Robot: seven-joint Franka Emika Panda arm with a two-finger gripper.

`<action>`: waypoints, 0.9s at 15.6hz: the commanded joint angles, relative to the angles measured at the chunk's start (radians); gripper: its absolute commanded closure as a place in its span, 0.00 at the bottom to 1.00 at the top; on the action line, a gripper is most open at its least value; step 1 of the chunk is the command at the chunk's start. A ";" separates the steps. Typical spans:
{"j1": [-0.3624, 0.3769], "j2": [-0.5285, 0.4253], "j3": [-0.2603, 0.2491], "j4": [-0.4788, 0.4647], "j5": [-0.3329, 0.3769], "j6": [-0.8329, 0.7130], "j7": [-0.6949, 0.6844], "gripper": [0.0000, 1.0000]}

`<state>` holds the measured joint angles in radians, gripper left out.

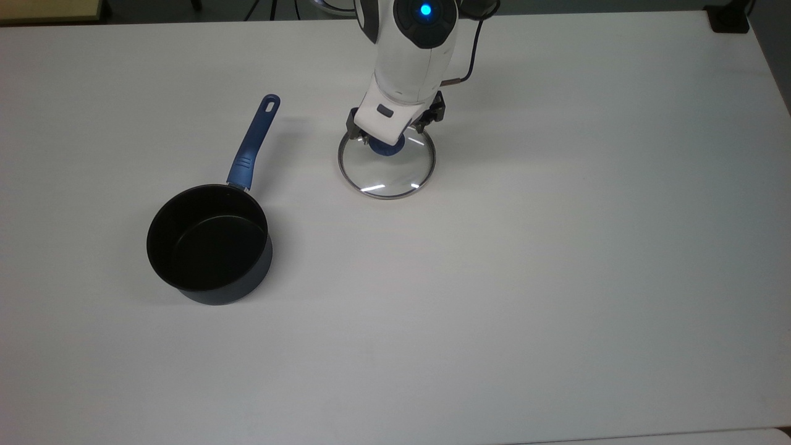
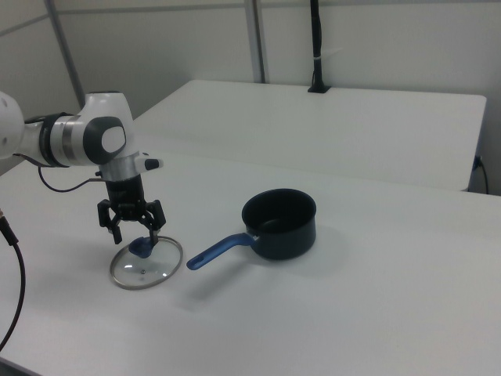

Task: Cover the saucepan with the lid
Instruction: 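Move the gripper over the glass lid and lower onto its blue knob, then close the gripper on the blue knob and lift the glass lid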

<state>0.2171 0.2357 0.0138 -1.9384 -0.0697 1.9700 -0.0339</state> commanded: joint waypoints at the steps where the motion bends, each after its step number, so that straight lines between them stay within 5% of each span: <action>1: 0.005 0.001 -0.005 -0.027 -0.015 0.052 -0.011 0.01; 8: 0.008 0.011 -0.005 -0.039 -0.033 0.096 0.019 0.15; 14: 0.007 0.008 -0.005 -0.039 -0.033 0.095 0.019 0.40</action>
<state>0.2166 0.2565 0.0138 -1.9544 -0.0893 2.0344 -0.0307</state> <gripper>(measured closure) 0.339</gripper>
